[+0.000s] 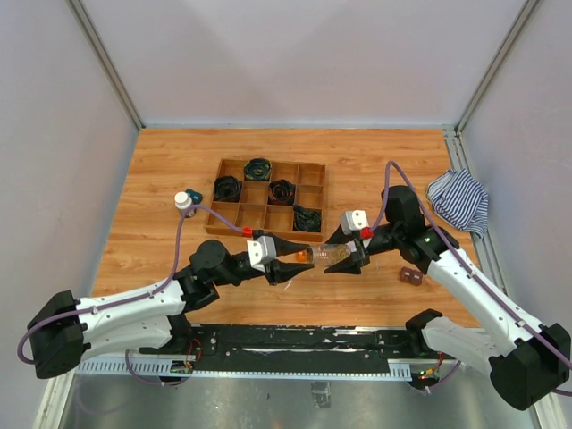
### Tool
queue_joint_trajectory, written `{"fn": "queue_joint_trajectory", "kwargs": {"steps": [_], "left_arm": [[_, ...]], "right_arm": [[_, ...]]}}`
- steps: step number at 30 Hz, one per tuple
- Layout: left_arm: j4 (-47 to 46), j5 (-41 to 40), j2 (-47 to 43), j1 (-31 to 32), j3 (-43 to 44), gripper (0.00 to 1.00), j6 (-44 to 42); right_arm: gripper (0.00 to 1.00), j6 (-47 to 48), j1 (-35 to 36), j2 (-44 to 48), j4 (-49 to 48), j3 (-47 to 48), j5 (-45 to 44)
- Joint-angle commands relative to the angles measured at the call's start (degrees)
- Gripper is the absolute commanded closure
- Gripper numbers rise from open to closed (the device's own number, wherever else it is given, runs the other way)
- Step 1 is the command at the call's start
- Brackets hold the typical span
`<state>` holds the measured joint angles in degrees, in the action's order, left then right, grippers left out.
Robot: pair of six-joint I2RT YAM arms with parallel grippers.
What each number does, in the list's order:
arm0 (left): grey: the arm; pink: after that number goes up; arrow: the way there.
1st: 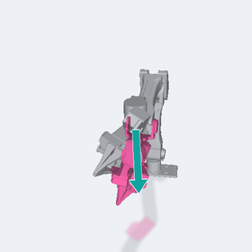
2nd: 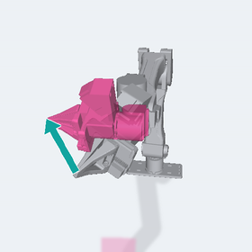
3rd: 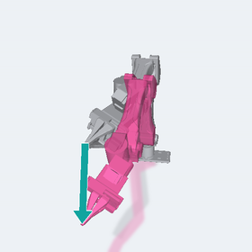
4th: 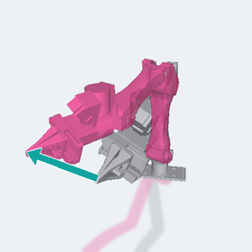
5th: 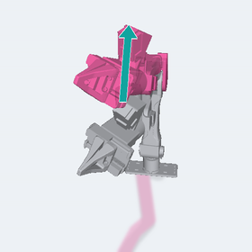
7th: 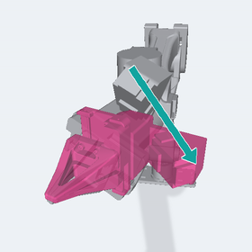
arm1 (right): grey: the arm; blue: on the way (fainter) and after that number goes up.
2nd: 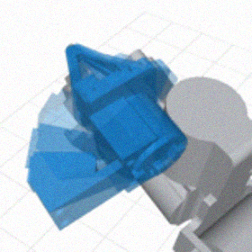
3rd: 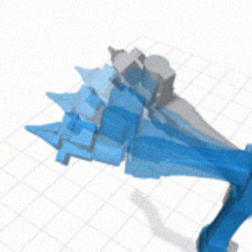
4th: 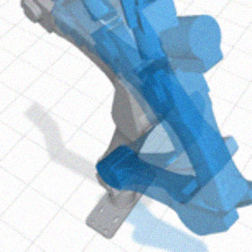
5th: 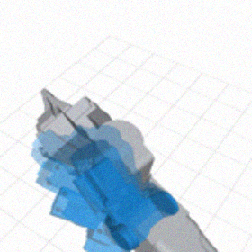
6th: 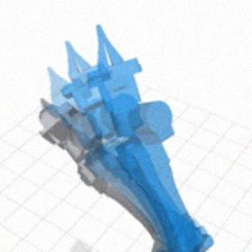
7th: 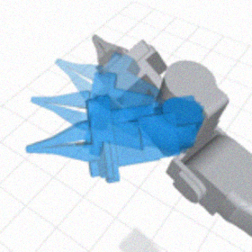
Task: Sort the pills into containers
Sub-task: Unscrew the lid of the pill bottle.
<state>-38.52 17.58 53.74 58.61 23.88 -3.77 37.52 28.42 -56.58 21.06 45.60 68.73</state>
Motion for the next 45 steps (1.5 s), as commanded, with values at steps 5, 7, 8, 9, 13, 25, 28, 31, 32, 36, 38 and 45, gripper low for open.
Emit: {"fn": "queue_joint_trajectory", "kwargs": {"steps": [5,7,8,9,13,25,28,31,32,36,38,45], "left_arm": [[-5.49,-2.09,0.46,-0.34,1.40,0.99,10.15],[-5.46,-3.69,0.32,-0.38,1.54,1.00,15.20],[-5.27,-4.67,0.32,-0.41,1.71,1.00,17.85],[-4.72,-5.96,0.43,-0.40,2.01,1.00,20.62],[-3.86,-10.02,0.65,-0.29,2.74,1.00,31.25],[11.00,-24.31,3.92,1.67,7.94,1.00,41.77],[11.82,-25.53,3.67,1.64,7.98,1.00,40.32],[13.32,-27.40,3.33,1.67,8.09,1.00,39.00],[13.83,-28.11,3.31,1.62,8.06,1.00,38.64],[15.39,-30.62,4.02,1.65,8.20,1.00,37.52],[16.57,-31.89,4.18,1.71,8.61,1.00,37.17],[17.58,-32.62,2.78,1.91,8.30,0.96,36.73]], "right_arm": [[0.99,0.50,-0.39,0.16,0.04,2.08,1.09],[0.99,0.44,-0.39,0.15,0.03,2.16,0.77],[0.99,0.37,-0.42,0.20,0.03,2.16,0.59],[0.99,0.36,-0.39,0.09,0.02,2.12,0.35],[0.99,-0.09,-0.37,-0.18,-0.09,2.26,-1.07],[0.99,-3.07,-0.48,-0.99,-2.11,2.12,-3.73],[0.99,-3.89,-0.56,-1.11,-2.46,2.12,-3.72],[0.99,-4.74,-0.90,-1.37,-2.75,2.29,-3.32],[0.99,-4.88,-0.98,-1.42,-2.76,2.36,-3.11],[1.00,-5.09,-1.24,-1.34,-2.83,2.30,-2.90],[0.99,-5.16,-1.35,-1.34,-2.83,2.31,-2.77],[1.00,-5.18,-1.53,-1.40,-2.87,2.34,-2.72]]}}
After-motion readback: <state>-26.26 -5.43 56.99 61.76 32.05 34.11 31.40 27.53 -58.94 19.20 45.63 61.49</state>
